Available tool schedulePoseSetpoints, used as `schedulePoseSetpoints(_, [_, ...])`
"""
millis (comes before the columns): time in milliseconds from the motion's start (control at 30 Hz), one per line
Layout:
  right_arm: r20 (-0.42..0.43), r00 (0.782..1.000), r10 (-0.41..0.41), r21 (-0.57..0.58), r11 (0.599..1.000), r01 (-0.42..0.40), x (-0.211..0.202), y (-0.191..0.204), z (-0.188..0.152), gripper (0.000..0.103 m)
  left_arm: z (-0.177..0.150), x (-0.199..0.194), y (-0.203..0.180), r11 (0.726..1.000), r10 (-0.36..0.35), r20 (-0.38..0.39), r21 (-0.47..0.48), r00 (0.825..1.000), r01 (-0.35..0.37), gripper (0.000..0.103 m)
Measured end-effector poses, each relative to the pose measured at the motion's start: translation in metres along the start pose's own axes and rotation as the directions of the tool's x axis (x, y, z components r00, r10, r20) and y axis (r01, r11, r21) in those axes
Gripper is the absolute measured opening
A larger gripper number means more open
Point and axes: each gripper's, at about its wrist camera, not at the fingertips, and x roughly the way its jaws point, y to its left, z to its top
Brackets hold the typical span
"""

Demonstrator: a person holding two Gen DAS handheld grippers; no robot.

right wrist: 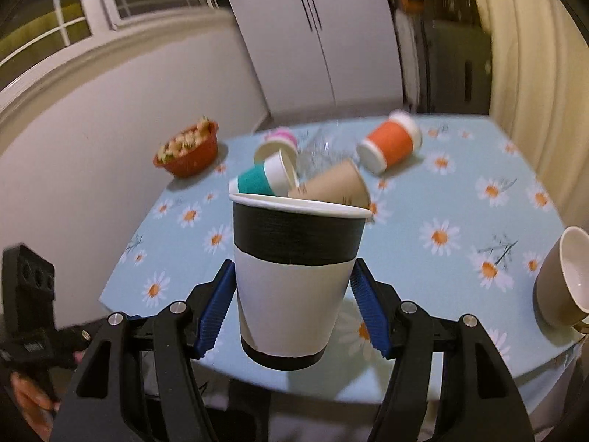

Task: Flip cup upright
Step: 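Lift the cup with the right tool and rotate it mouth-up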

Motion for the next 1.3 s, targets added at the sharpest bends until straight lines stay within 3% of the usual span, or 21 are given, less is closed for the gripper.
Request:
schedulePoseSetpoints(67, [0.116,0.992,-0.043,-0.016,0.999,0.045,-0.007,0.004,-0.012,0.064,0.001,-0.002,0.001,1.0,-0.007,0.007,-0.002,1.0,0.007,0.08])
schedulePoseSetpoints(200, [0.246,0.966,-0.076,-0.092,0.991,0.101,-0.007,0.018,-0.026,0.064,0.004,-0.007,0.003,1.0,-0.011,0.03,-0.008,0.999,0.012,0.08])
schedulePoseSetpoints(367, [0.387,0.916,-0.109,-0.075,0.986,0.149,-0.002,0.022,-0.043,0.064,0.006,-0.012,0.006,1.0,-0.016,0.057,-0.021,0.998,0.017,0.08])
schedulePoseSetpoints(533, [0.452,0.875,-0.175,-0.071,0.97,0.231,0.014,0.024,-0.06,0.064,0.006,-0.014,0.007,1.0,-0.008,0.069,-0.023,0.998,0.01,0.08])
schedulePoseSetpoints(633, [0.463,0.865,-0.195,-0.083,0.962,0.261,0.025,0.025,-0.069,0.064,0.006,-0.014,0.007,1.0,-0.008,0.072,-0.024,0.997,0.01,0.08])
schedulePoseSetpoints(867, [0.475,0.855,-0.209,-0.128,0.945,0.302,0.042,0.028,-0.086,0.064,0.006,-0.013,0.011,0.999,0.011,0.085,-0.034,0.996,-0.008,0.08])
schedulePoseSetpoints(967, [0.449,0.874,-0.185,-0.154,0.947,0.28,0.049,0.03,-0.09,0.064,0.006,-0.013,0.011,0.999,0.017,0.087,-0.036,0.996,-0.014,0.08])
schedulePoseSetpoints(1300, [0.41,0.892,-0.192,-0.16,0.947,0.278,0.06,0.029,-0.099,0.064,0.006,-0.011,0.01,0.999,0.028,0.088,-0.021,0.996,-0.027,0.08])
